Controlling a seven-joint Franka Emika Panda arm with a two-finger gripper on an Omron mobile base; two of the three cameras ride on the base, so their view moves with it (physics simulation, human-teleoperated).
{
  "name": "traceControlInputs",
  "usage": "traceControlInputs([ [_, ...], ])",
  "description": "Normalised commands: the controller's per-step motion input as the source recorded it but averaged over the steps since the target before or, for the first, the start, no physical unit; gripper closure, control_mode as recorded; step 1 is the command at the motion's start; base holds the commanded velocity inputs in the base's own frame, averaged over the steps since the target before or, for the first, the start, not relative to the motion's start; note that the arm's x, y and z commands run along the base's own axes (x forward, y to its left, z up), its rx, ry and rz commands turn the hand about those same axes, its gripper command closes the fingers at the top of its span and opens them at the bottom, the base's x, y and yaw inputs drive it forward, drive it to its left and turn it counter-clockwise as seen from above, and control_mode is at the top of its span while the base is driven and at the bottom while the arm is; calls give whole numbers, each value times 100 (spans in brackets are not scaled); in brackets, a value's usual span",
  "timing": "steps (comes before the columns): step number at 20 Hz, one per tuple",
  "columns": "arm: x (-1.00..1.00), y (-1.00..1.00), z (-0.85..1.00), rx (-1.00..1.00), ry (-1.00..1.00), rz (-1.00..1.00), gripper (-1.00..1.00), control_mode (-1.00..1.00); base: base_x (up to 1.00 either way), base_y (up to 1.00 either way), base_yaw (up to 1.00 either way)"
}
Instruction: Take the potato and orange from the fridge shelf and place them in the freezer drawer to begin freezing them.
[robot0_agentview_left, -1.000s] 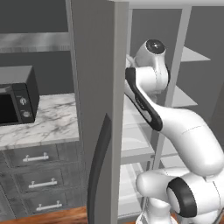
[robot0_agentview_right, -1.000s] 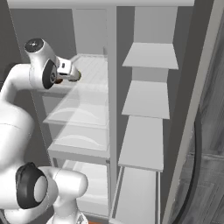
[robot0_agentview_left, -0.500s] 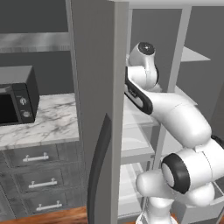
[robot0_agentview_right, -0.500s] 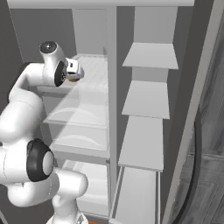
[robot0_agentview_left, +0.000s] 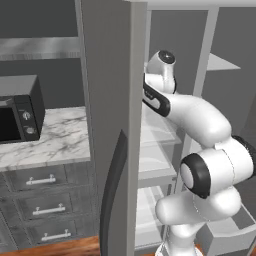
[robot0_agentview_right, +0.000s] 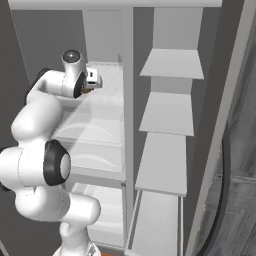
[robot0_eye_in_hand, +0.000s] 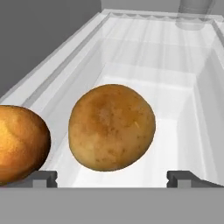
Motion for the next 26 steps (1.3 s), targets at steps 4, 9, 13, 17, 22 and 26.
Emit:
traceControlInputs([
  [4, 53, 0, -21, -1, 0, 6, -100, -100, 0, 0, 0],
  [9, 51, 0, -13, -1, 0, 4, -100, -100, 0, 0, 0],
  [13, 39, 0, -5, -1, 2, 2, -100, -100, 0, 0, 0],
  [17, 21, 0, -19, -1, 6, 2, 100, -100, 0, 0, 0],
  [22, 5, 0, -3, 0, 2, 0, 100, -100, 0, 0, 0],
  [26, -14, 0, 0, 0, 0, 0, 100, -100, 0, 0, 0],
])
